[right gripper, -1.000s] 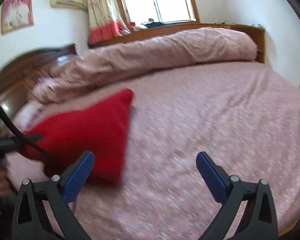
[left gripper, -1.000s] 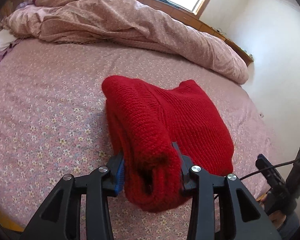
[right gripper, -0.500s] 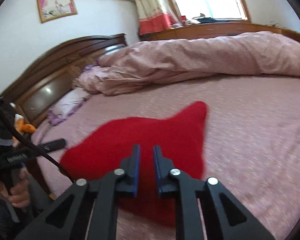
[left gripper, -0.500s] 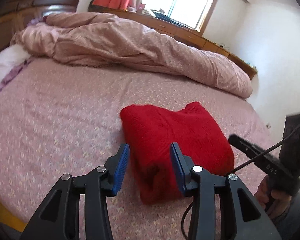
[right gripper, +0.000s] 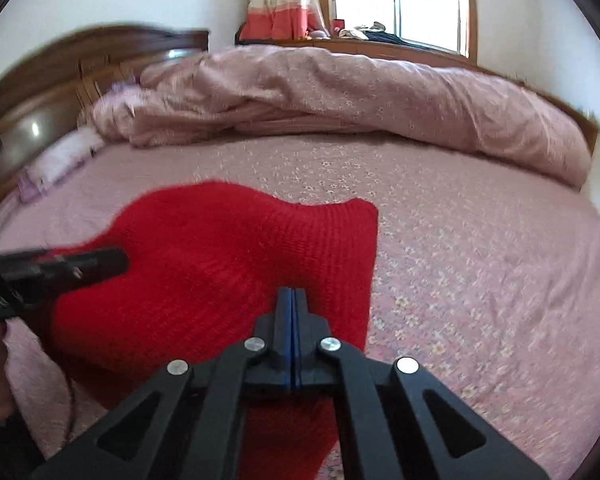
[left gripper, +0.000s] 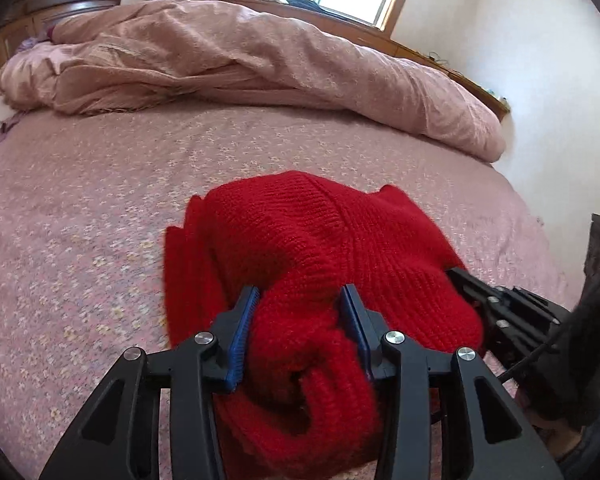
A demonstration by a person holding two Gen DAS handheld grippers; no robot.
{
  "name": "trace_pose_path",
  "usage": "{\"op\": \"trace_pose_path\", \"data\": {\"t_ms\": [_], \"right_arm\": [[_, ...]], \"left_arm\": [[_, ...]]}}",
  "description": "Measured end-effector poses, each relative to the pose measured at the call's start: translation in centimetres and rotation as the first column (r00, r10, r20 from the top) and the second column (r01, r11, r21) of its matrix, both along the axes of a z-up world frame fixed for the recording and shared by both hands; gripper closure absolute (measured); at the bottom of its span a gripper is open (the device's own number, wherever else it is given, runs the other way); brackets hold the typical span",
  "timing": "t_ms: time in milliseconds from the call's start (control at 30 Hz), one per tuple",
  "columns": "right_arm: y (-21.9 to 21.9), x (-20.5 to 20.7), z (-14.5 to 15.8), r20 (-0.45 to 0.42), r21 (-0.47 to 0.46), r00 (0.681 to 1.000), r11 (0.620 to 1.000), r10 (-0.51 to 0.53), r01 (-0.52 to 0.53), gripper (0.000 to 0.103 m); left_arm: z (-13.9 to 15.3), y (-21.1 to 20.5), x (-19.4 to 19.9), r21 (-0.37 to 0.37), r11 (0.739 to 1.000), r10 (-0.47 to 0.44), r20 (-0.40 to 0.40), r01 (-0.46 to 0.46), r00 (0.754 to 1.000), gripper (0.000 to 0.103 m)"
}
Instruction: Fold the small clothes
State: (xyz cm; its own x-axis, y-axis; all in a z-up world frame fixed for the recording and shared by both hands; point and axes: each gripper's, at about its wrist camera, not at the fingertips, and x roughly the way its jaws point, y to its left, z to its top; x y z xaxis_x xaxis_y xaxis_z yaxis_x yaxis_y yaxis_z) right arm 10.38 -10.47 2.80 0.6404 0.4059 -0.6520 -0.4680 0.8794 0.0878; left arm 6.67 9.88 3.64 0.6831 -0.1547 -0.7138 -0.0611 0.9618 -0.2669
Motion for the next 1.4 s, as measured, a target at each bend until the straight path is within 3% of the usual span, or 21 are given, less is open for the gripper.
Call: {"op": "trace_pose_path", "data": {"t_ms": [100,233,333,433,533,633,733,833,967,1167,1400], "right_arm": [[0.4,-1.3,0.5,0.005,0.102,0.997,0.991,0.083,-0.083,0.103],[2.2,-2.9,0.5,0.069,0.011,0.99,0.992,0.125,-0.126,0.103],[1.9,-2.7,0.2,0.029,0.072,0.992,0.989,0.126,-0.128,0.103],[2.4,-2.9,0.6,0.049,0.022,0.99,0.991,0.129,-0.131,0.103],[2.3,-3.2,1.1,0.05,0.05,0.99,0.99,0.13,-0.132,0.103],[2.5,-3.3,0.6,0.025,0.087,0.99,0.986,0.14,-0.142,0.101],[3.5,-3.3,-1.0,-0.03,0.106,0.964,0.96,0.265,-0.261,0.101],[3.4,-3.5,-1.4,-0.014,0.108,0.968,0.963,0.25,-0.247,0.102],[2.7,-3.3,-1.0,-0.001,0.104,0.975,0.969,0.224,-0.223,0.103],[2.0,-4.7,2.5,0.066,0.07,0.985,0.984,0.161,-0.166,0.103],[2.3,-2.7,-0.2,-0.082,0.002,0.989,0.993,0.121,-0.121,0.103]], "left_arm": [[0.0,1.7,-1.5,-0.029,0.999,0.039,-0.024,-0.04,0.999,0.068],[0.3,4.3,-3.5,-0.085,0.992,0.089,-0.025,-0.091,0.996,0.068],[1.8,4.3,-4.6,-0.041,0.993,0.112,0.036,-0.111,0.993,0.068],[4.3,3.8,-5.2,0.001,0.993,0.113,0.126,-0.115,0.986,0.068],[5.8,2.3,-3.8,-0.011,0.997,0.075,0.152,-0.074,0.986,0.068],[4.4,0.6,-1.7,-0.003,1.0,0.03,0.108,-0.03,0.994,0.068],[1.7,0.2,-1.0,-0.017,0.999,0.042,0.027,-0.042,0.999,0.07],[-0.4,0.8,-1.0,-0.023,0.997,0.074,-0.028,-0.075,0.997,0.071],[0.0,0.4,-1.7,0.037,0.997,0.074,-0.003,-0.074,0.997,0.071],[0.4,-0.2,-2.2,0.08,0.995,0.058,0.01,-0.059,0.998,0.071],[-1.1,-0.9,-2.0,0.094,0.995,0.038,-0.039,-0.034,0.999,0.071]]}}
